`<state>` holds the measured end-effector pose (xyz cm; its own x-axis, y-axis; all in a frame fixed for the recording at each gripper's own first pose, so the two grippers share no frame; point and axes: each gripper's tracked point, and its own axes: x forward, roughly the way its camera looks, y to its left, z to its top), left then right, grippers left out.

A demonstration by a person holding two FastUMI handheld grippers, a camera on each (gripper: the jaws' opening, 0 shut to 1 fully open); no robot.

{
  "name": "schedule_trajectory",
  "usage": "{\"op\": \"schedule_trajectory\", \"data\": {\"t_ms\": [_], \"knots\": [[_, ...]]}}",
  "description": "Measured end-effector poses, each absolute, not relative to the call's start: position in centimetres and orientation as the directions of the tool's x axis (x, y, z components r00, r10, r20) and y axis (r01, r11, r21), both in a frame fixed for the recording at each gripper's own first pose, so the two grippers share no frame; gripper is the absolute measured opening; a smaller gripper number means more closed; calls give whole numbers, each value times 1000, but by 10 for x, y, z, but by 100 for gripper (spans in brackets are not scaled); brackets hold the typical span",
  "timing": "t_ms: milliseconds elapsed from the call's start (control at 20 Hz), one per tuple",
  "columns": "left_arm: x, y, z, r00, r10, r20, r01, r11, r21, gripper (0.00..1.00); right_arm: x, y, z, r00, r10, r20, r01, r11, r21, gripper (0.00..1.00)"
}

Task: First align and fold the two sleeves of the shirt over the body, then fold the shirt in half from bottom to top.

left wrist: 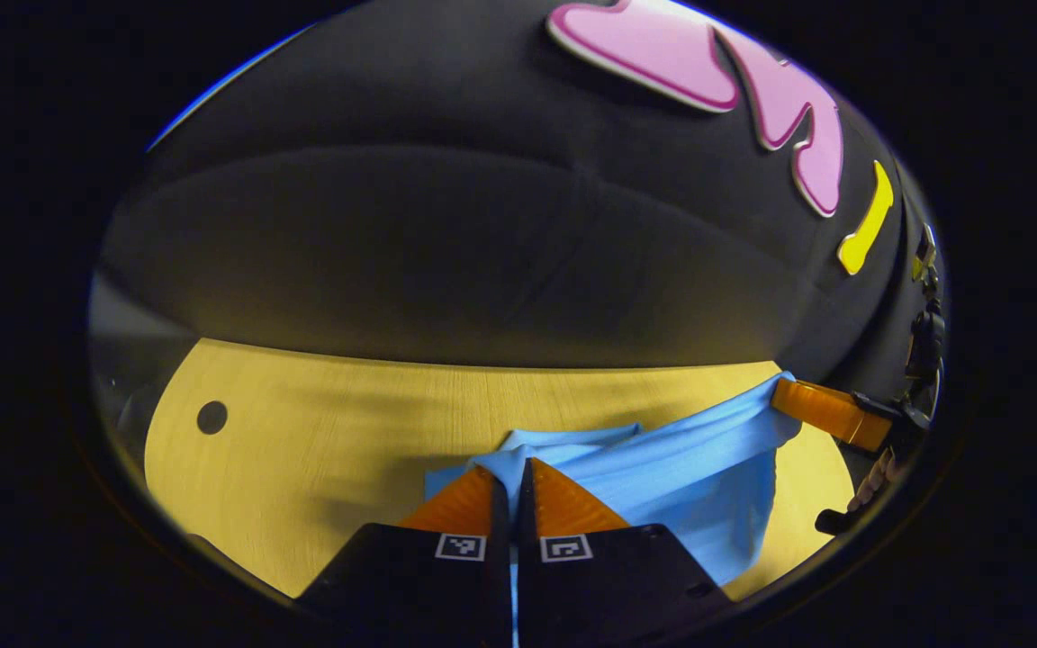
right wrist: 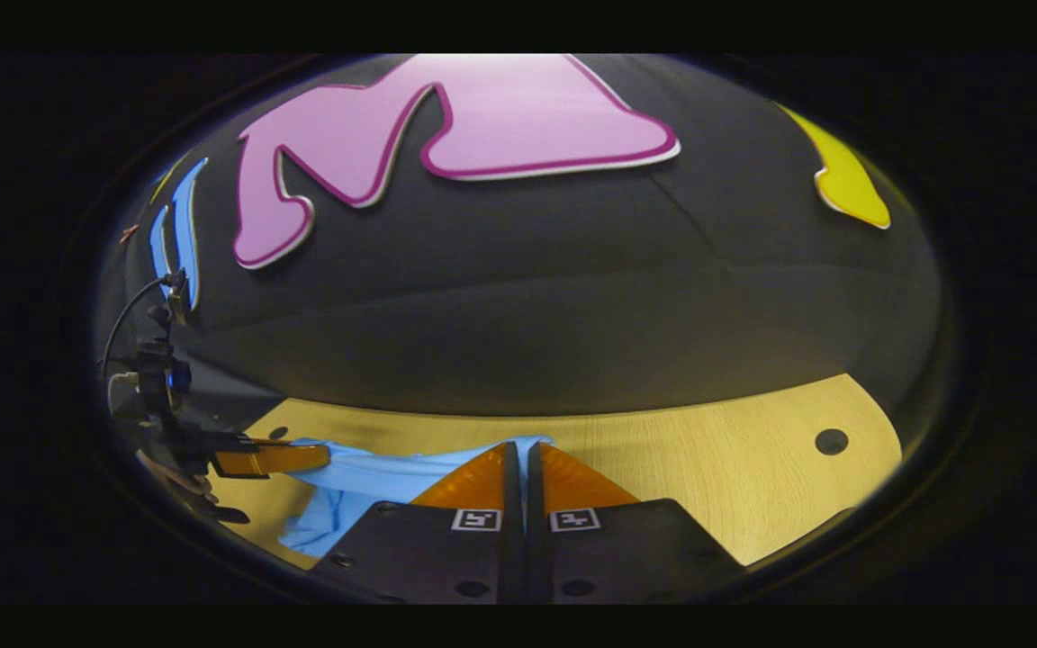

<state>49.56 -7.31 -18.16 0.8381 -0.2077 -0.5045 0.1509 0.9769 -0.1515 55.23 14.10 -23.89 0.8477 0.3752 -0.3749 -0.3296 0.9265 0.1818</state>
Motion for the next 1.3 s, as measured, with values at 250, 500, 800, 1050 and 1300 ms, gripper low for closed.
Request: {"op": "schedule_trajectory", "data": {"t_ms": [250, 500, 800, 1050, 1300], "knots": [[507, -52, -198, 836, -112, -537, 99, 994, -54, 48, 554, 129, -275, 843, 311, -440, -288, 950, 120, 37], [466, -12, -156, 895, 20, -446, -48, 998, -51, 98, 508, 92, -247, 877, 264, -401, -236, 965, 119, 97], [344, -2, -78, 963, 102, -248, -106, 994, -3, 98, 400, 42, -174, 933, 178, -313, -175, 984, 38, 98], [205, -14, -4, 991, 76, -109, -82, 995, -52, 97, 282, 19, -75, 976, 139, -169, -143, 990, -9, 98], [59, -37, 47, 998, 54, 24, -51, 992, -113, 97, 164, 12, -8, 988, 141, -69, -138, 990, 39, 98]]}}
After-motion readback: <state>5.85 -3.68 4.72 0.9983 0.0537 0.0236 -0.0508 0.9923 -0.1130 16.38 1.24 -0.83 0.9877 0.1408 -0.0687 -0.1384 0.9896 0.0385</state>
